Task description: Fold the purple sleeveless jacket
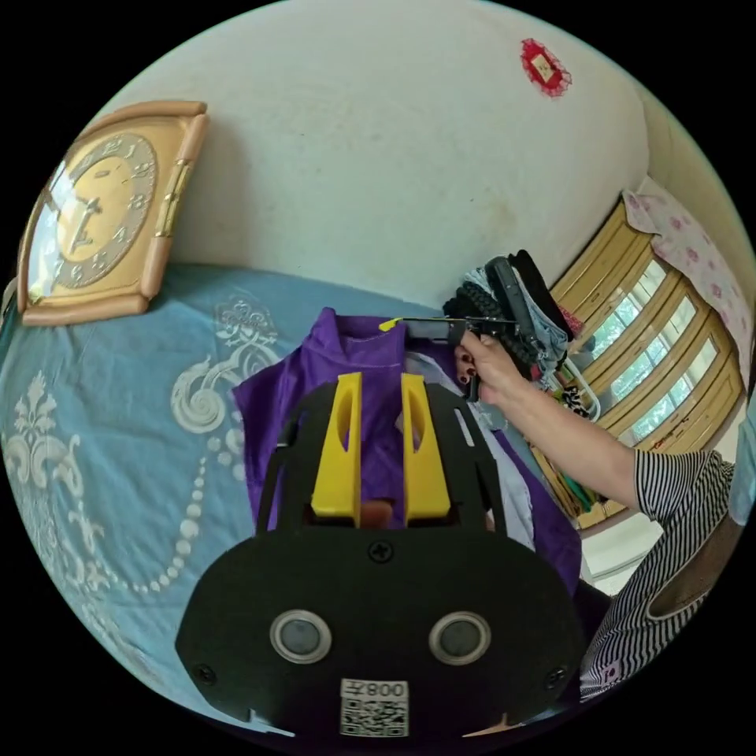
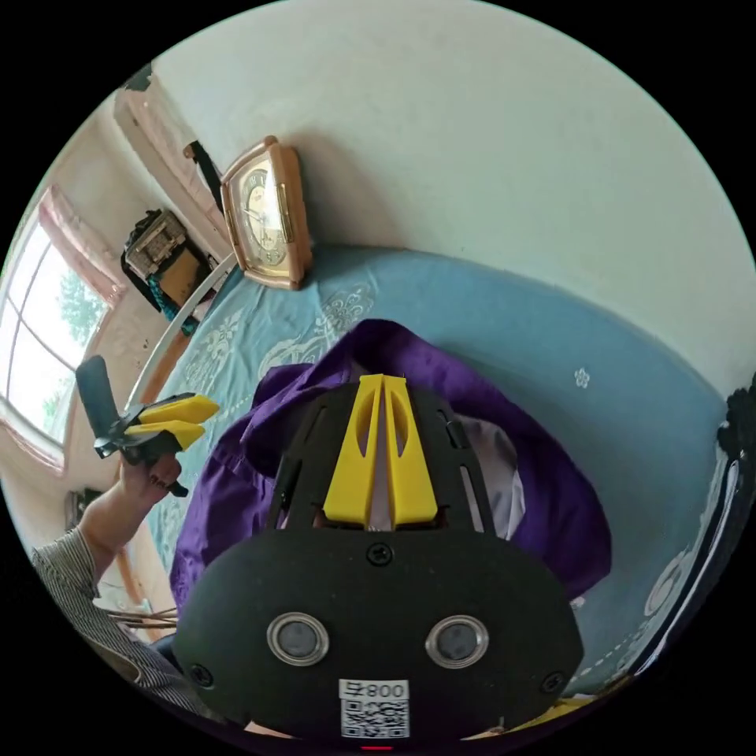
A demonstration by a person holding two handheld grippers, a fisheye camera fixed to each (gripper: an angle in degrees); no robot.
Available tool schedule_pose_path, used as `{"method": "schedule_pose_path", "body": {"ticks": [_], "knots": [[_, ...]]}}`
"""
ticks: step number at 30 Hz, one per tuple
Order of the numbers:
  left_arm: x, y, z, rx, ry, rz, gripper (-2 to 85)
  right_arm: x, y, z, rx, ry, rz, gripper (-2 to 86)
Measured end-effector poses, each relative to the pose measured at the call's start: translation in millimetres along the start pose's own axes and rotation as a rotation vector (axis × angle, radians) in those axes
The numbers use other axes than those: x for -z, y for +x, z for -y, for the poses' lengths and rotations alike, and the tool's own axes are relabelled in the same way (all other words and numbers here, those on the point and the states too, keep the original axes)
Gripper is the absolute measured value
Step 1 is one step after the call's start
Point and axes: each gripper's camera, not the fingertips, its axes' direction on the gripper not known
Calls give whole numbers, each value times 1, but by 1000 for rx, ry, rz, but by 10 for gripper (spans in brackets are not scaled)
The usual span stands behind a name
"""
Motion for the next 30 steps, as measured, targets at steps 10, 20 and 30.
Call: {"method": "schedule_pose_path", "body": {"ticks": [10,20,30], "knots": [[82,-54,-114,288,-150,55,113,0,0,-78,-15,-31,271,69],[116,-10,-110,200,-75,61,24,-10,-50,-33,87,-103,226,23],[163,26,-165,245,-60,-22,86,30,5,-38,-136,-159,251,13]]}}
